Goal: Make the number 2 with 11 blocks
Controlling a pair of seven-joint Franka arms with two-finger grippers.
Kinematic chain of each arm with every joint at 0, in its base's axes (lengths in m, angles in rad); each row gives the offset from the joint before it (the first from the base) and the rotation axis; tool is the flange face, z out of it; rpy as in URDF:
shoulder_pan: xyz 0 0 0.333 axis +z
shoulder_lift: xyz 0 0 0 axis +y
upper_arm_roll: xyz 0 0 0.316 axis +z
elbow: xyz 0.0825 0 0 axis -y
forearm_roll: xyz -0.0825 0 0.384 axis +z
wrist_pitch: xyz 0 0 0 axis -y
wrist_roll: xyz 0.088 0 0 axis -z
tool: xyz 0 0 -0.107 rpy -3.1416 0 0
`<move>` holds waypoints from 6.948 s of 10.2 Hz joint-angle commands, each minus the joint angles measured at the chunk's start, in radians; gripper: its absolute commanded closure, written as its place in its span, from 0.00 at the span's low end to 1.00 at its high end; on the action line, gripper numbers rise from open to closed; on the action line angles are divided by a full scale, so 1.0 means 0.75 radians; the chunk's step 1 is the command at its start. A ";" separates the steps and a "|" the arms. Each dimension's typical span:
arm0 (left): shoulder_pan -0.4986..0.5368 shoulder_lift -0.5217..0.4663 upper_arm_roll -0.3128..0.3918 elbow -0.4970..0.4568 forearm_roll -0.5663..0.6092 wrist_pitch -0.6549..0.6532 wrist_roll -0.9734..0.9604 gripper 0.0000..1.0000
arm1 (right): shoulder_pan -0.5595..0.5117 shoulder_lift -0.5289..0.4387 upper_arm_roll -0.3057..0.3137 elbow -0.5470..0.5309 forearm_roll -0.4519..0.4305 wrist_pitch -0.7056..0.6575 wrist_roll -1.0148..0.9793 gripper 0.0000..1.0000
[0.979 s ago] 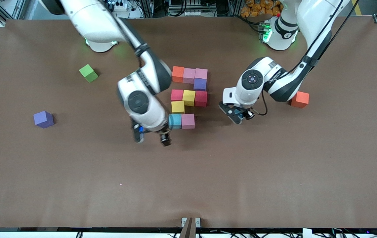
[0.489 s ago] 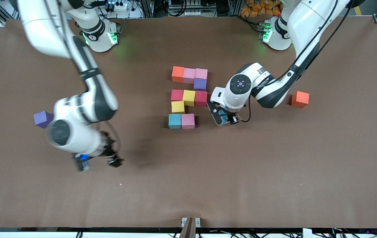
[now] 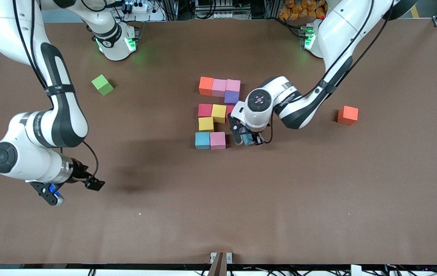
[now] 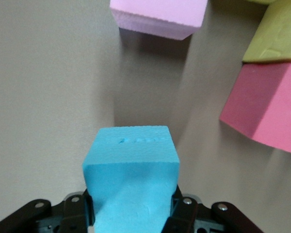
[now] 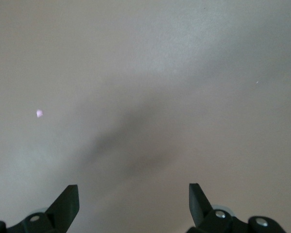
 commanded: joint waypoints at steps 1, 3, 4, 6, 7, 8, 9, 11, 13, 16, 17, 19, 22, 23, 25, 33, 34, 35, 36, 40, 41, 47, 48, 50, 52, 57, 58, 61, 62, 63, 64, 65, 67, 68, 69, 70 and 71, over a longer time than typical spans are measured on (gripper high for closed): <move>-0.104 0.085 0.052 0.167 0.028 -0.114 0.042 0.79 | 0.000 -0.344 0.028 -0.488 -0.023 0.196 -0.223 0.00; -0.120 0.123 0.054 0.187 0.030 -0.114 0.046 0.79 | -0.002 -0.473 0.030 -0.604 -0.023 0.197 -0.474 0.00; -0.144 0.148 0.054 0.209 0.032 -0.116 0.046 0.79 | -0.008 -0.492 0.026 -0.586 -0.027 0.152 -0.597 0.00; -0.175 0.169 0.054 0.254 0.036 -0.153 0.050 0.79 | -0.012 -0.512 0.023 -0.500 -0.078 0.056 -0.745 0.00; -0.189 0.181 0.054 0.281 0.041 -0.173 0.061 0.79 | -0.010 -0.520 0.023 -0.441 -0.135 -0.017 -0.802 0.00; -0.214 0.181 0.062 0.285 0.043 -0.192 0.065 0.79 | -0.012 -0.522 0.023 -0.368 -0.150 -0.107 -0.859 0.00; -0.236 0.181 0.097 0.297 0.041 -0.206 0.071 0.79 | -0.012 -0.539 0.023 -0.310 -0.152 -0.167 -0.916 0.00; -0.265 0.183 0.127 0.316 0.037 -0.208 0.114 0.79 | -0.022 -0.618 0.023 -0.306 -0.150 -0.174 -0.937 0.00; -0.286 0.195 0.142 0.342 0.039 -0.208 0.114 0.79 | -0.038 -0.678 0.023 -0.300 -0.150 -0.231 -0.939 0.00; -0.316 0.207 0.160 0.381 0.039 -0.208 0.114 0.79 | -0.097 -0.678 0.028 -0.139 -0.150 -0.375 -0.978 0.00; -0.349 0.212 0.191 0.400 0.039 -0.208 0.116 0.78 | -0.130 -0.680 0.040 -0.118 -0.150 -0.411 -0.997 0.00; -0.404 0.222 0.248 0.422 0.032 -0.206 0.132 0.78 | -0.130 -0.680 0.026 -0.044 -0.148 -0.506 -1.052 0.00; -0.408 0.252 0.250 0.455 0.032 -0.192 0.169 0.78 | -0.134 -0.676 0.026 0.034 -0.138 -0.591 -1.038 0.00; -0.408 0.255 0.250 0.455 0.032 -0.184 0.191 0.78 | -0.128 -0.678 0.028 0.040 -0.138 -0.593 -1.036 0.00; -0.408 0.253 0.250 0.457 0.032 -0.179 0.200 0.78 | -0.126 -0.678 0.032 0.044 -0.136 -0.613 -1.025 0.00; -0.421 0.257 0.250 0.455 0.034 -0.145 0.202 0.29 | -0.110 -0.684 0.038 0.048 -0.148 -0.634 -0.870 0.00; -0.415 0.259 0.250 0.455 0.030 -0.145 0.210 0.00 | -0.108 -0.682 0.040 0.048 -0.150 -0.632 -0.870 0.00; -0.417 0.257 0.250 0.453 0.024 -0.145 0.194 0.00 | -0.108 -0.682 0.038 0.048 -0.150 -0.630 -0.870 0.00; -0.419 0.253 0.250 0.453 0.026 -0.145 0.184 0.00 | -0.108 -0.680 0.038 0.048 -0.150 -0.630 -0.870 0.00; -0.404 0.122 0.206 0.441 -0.071 -0.273 0.186 0.00 | -0.112 -0.680 0.036 0.048 -0.150 -0.632 -0.872 0.00; -0.396 0.075 0.195 0.437 -0.098 -0.324 0.185 0.00 | -0.116 -0.684 0.030 0.048 -0.150 -0.634 -0.880 0.00; -0.076 -0.277 0.201 0.441 -0.266 -0.511 0.112 0.00 | -0.120 -0.660 0.028 0.068 -0.158 -0.597 -0.870 0.00; -0.006 -0.320 0.201 0.445 -0.293 -0.535 0.053 0.00 | -0.110 -0.653 0.030 0.097 -0.152 -0.617 -0.868 0.00; 0.133 -0.406 0.205 0.445 -0.309 -0.594 -0.118 0.00 | -0.106 -0.653 0.036 0.112 -0.152 -0.675 -0.870 0.00; 0.217 -0.469 0.211 0.447 -0.313 -0.658 -0.221 0.00 | -0.112 -0.655 0.030 0.138 -0.152 -0.675 -0.870 0.00; 0.432 -0.667 0.224 0.437 -0.317 -0.744 -0.483 0.00 | -0.118 -0.664 0.024 0.155 -0.158 -0.677 -0.878 0.00; 0.485 -0.700 0.214 0.424 -0.319 -0.772 -0.489 0.00 | -0.120 -0.670 0.017 0.155 -0.160 -0.681 -0.880 0.00; 0.345 -0.882 0.482 0.253 -0.514 -0.744 -0.473 0.00 | -0.141 -0.670 -0.009 0.210 -0.156 -0.744 -0.882 0.00; 0.320 -0.935 0.550 0.204 -0.591 -0.718 -0.461 0.00 | -0.165 -0.670 -0.025 0.212 -0.144 -0.756 -0.886 0.00; 0.314 -0.978 0.557 0.163 -0.591 -0.707 -0.453 0.00 | -0.183 -0.670 -0.026 0.212 -0.132 -0.763 -0.886 0.00; 0.287 -1.039 0.573 0.084 -0.595 -0.687 -0.453 0.00 | -0.186 -0.668 -0.024 0.212 -0.129 -0.775 -0.886 0.00; 0.287 -1.070 0.588 0.050 -0.593 -0.675 -0.453 0.00 | -0.180 -0.668 -0.015 0.212 -0.140 -0.775 -0.882 0.00; 0.283 -1.054 0.600 0.072 -0.591 -0.664 -0.453 0.00 | -0.171 -0.666 -0.007 0.210 -0.146 -0.793 -0.884 0.00; 0.281 -1.046 0.610 0.085 -0.591 -0.664 -0.455 0.00 | -0.141 -0.660 -0.005 0.206 -0.146 -0.795 -0.886 0.00; 0.281 -1.028 0.616 0.109 -0.593 -0.664 -0.455 0.00 | -0.086 -0.653 -0.007 0.206 -0.148 -0.791 -0.884 0.00; 0.279 -1.026 0.619 0.117 -0.600 -0.666 -0.471 0.00 | -0.063 -0.653 -0.007 0.204 -0.148 -0.791 -0.882 0.00; 0.277 -1.026 0.619 0.118 -0.608 -0.668 -0.495 0.00 | -0.061 -0.653 -0.009 0.204 -0.146 -0.791 -0.878 0.00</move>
